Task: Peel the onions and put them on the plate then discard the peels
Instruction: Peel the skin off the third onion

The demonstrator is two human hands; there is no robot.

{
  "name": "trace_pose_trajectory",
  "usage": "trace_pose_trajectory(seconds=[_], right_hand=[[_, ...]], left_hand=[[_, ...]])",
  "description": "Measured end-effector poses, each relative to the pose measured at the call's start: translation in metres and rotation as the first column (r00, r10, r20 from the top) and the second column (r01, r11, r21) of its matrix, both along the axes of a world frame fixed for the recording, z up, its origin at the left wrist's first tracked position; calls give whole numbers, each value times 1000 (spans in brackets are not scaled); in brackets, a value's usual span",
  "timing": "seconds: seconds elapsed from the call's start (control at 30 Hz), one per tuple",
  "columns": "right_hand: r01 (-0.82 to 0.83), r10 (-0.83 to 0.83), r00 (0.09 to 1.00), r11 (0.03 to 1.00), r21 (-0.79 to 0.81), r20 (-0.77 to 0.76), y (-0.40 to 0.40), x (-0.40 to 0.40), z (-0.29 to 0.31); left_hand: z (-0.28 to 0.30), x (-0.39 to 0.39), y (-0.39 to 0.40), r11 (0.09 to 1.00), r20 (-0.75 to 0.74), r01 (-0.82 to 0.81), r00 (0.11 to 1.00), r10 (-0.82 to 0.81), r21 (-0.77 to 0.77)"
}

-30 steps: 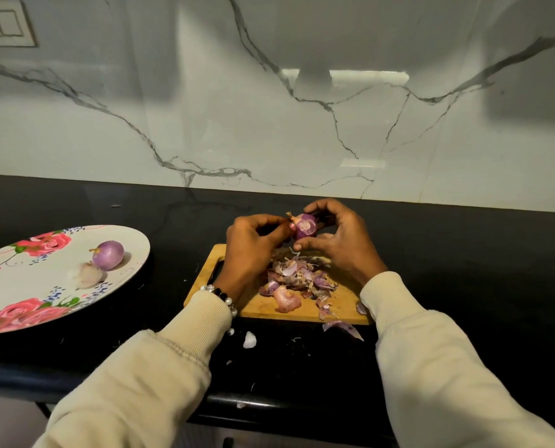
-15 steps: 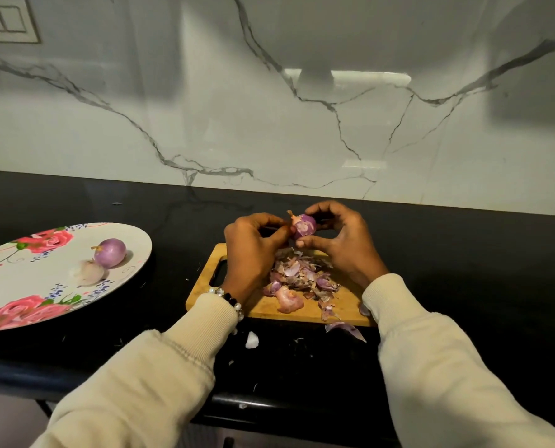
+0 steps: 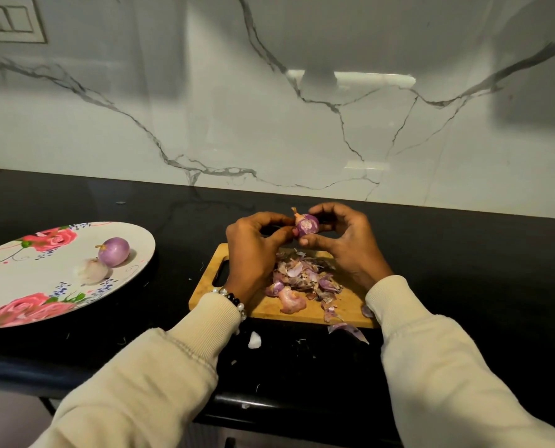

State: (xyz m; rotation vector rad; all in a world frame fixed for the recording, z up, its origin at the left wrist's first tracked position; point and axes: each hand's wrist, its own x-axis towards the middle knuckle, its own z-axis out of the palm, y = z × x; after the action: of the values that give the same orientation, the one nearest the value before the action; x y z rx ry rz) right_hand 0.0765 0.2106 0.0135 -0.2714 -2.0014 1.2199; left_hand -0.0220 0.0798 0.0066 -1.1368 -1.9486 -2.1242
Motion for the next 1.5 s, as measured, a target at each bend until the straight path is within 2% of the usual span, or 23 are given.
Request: trace_pose_trajectory(seconds=[0.23,0.4,0.8,0.9,1.03,1.2,1.37,1.5], right_hand=[[0,0,1000,1000,-13,-7,0,0,0],[5,-5,1000,999,-32,-1,1,1,0],[-6,6,1000,998,-62,0,3,3,-2],[-22,18,999,993,-116,-37,2,4,-1],[-47,39,998,988,-145,-57,-1,2,0],[-47,36,997,984,-169,-68,-1,1,0],[-32,27,999,992,-124,-40,-1,1,-1],[-28,26,999,995,-95,-18,1,3,0]], left_hand=[[-1,1,0,1000,-47,-5,999,5,-5],[-4,-3,3,999,-145,-15,989,9,-41],[-4,-4,6,978,-212,73,971,-115,-195],[-5,-4,6,991,-225,32,972,-61,-130],[-3,-3,2,1000,-79,16,997,-17,-8],[-2,1,0,1000,-157,-5,988,7,11],[-3,-2,1,1000,-94,-2,996,4,17],[-2,-4,1,999,-105,46,993,-48,-22]])
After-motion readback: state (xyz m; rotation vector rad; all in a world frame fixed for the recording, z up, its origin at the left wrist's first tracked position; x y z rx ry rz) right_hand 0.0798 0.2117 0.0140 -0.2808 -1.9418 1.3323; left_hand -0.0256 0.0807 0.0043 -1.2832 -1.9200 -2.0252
